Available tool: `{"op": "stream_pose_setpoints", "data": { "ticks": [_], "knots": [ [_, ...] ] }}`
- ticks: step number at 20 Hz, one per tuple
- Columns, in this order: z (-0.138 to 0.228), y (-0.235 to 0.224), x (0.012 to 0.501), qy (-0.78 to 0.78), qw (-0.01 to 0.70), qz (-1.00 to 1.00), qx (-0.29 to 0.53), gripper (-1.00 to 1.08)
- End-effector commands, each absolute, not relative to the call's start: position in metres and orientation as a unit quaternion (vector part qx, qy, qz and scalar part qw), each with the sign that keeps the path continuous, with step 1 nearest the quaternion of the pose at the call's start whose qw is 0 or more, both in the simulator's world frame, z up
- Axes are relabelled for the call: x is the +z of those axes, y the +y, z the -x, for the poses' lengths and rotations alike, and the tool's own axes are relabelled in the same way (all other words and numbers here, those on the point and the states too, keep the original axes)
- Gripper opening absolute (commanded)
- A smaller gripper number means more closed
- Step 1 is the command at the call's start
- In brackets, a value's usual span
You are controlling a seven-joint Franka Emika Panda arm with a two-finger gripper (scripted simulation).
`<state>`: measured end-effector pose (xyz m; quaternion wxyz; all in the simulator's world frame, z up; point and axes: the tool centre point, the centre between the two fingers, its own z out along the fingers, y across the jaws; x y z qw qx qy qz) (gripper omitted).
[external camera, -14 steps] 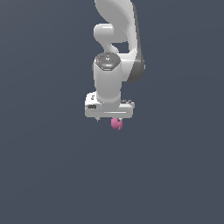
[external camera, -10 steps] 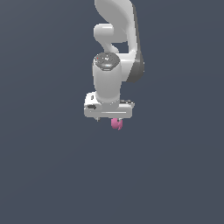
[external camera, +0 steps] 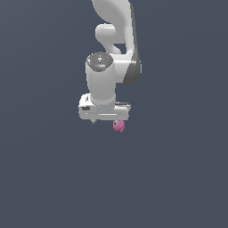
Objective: Pick up the object and move it to a goal position.
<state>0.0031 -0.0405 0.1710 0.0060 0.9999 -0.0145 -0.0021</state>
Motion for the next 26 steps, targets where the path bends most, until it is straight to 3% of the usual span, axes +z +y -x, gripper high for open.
{"op": "stream_pose_setpoints", "data": {
  "ticks": [1, 17, 26],
  "knots": [
    [-0.002, -0.037, 0.168, -0.012, 0.006, -1.0, -0.002, 1.0],
    [0.045, 0.021, 0.102, 0.027, 0.001, -1.0, 0.0, 1.0],
    [0.056, 0.032, 0.091, 0.035, 0.0, -0.999, -0.001, 1.0]
  ]
}}
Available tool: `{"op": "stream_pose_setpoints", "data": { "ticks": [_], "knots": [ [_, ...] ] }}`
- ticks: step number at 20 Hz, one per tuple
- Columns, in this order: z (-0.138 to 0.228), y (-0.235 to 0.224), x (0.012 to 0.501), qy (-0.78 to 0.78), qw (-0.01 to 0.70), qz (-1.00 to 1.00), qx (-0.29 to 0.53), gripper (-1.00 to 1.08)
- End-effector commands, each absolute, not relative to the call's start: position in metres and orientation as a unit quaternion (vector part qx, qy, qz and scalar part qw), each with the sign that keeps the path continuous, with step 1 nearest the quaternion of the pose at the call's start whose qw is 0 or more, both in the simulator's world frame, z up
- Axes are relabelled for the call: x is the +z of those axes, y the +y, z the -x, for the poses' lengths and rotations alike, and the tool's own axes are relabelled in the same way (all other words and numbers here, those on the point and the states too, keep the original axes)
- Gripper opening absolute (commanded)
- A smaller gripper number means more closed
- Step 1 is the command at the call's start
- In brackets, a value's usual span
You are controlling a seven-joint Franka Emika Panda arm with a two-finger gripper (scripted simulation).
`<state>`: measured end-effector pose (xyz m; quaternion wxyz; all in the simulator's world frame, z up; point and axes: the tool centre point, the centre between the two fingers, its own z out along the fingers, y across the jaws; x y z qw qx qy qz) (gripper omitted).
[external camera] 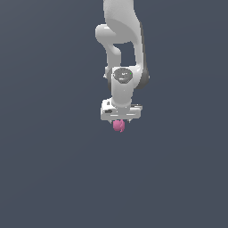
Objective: Pick up the object and move it to a goal position.
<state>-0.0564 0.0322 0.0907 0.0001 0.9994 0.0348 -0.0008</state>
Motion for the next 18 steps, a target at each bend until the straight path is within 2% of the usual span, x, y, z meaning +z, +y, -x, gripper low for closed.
{"op": "stream_pose_setpoints", "data": {
  "ticks": [1, 18],
  "knots": [
    [0.056, 0.032, 0.091, 0.035, 0.0, -0.999, -0.001, 1.0],
    [0.058, 0.033, 0.04, 0.035, 0.0, -0.999, 0.0, 1.0]
  ]
}}
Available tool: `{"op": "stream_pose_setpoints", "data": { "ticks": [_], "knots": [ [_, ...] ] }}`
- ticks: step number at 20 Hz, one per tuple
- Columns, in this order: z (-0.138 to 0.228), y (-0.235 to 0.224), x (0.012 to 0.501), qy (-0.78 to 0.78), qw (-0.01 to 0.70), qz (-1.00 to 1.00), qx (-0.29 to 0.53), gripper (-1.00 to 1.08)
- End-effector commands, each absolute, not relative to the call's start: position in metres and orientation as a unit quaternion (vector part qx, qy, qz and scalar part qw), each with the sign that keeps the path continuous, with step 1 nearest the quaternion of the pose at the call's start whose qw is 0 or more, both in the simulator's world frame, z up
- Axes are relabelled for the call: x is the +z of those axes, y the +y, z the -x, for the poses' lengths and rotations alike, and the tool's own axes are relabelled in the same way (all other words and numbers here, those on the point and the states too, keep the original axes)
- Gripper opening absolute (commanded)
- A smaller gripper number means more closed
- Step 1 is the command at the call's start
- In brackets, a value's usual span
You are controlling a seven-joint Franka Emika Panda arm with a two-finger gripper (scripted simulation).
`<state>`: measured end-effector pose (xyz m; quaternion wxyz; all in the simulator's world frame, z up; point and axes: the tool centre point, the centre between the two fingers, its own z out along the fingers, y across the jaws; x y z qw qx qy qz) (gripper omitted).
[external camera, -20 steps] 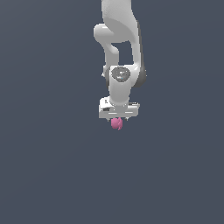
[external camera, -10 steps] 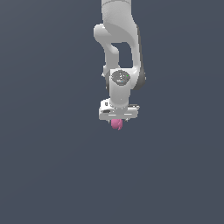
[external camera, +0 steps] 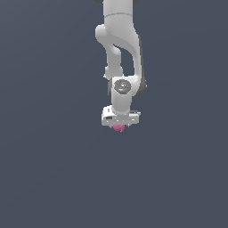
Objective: Pick up the object and move it to a goal position.
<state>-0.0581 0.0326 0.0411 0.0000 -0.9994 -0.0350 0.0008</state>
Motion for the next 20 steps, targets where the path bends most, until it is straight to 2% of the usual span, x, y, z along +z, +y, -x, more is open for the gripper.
{"op": "stream_pose_setpoints", "data": {
  "ticks": [1, 13, 20],
  "knots": [
    [0.058, 0.033, 0.04, -0.035, 0.0, 0.999, 0.0, -1.0],
    [0.057, 0.034, 0.042, -0.035, 0.0, 0.999, 0.0, -1.0],
    [0.053, 0.051, 0.065, -0.035, 0.0, 0.999, 0.0, -1.0]
  ]
}}
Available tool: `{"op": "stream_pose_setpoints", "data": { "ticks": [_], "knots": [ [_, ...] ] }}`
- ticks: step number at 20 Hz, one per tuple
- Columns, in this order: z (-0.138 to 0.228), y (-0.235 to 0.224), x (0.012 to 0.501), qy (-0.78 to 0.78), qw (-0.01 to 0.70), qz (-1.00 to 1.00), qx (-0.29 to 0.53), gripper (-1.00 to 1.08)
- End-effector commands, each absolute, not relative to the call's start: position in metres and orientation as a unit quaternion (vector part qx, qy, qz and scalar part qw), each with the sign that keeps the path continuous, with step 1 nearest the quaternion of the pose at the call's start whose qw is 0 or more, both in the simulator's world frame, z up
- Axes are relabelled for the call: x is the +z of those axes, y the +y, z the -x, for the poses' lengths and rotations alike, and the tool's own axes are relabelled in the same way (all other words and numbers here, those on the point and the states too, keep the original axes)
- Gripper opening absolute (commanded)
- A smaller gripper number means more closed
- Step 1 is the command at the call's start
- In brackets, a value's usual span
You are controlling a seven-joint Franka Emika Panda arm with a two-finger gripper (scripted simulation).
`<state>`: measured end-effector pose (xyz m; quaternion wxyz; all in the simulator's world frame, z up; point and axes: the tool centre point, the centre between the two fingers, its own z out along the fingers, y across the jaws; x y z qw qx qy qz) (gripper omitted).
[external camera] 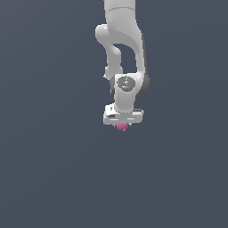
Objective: Pick up the object and move it to a goal position.
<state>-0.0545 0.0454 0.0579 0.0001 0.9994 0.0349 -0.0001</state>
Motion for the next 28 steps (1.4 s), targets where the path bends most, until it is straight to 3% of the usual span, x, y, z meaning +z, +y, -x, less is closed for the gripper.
{"op": "stream_pose_setpoints", "data": {
  "ticks": [1, 18, 28],
  "knots": [
    [0.052, 0.055, 0.07, 0.035, 0.0, -0.999, 0.0, -1.0],
    [0.023, 0.155, 0.206, 0.035, 0.0, -0.999, 0.0, -1.0],
    [0.013, 0.182, 0.241, 0.035, 0.0, -0.999, 0.0, -1.0]
  ]
}}
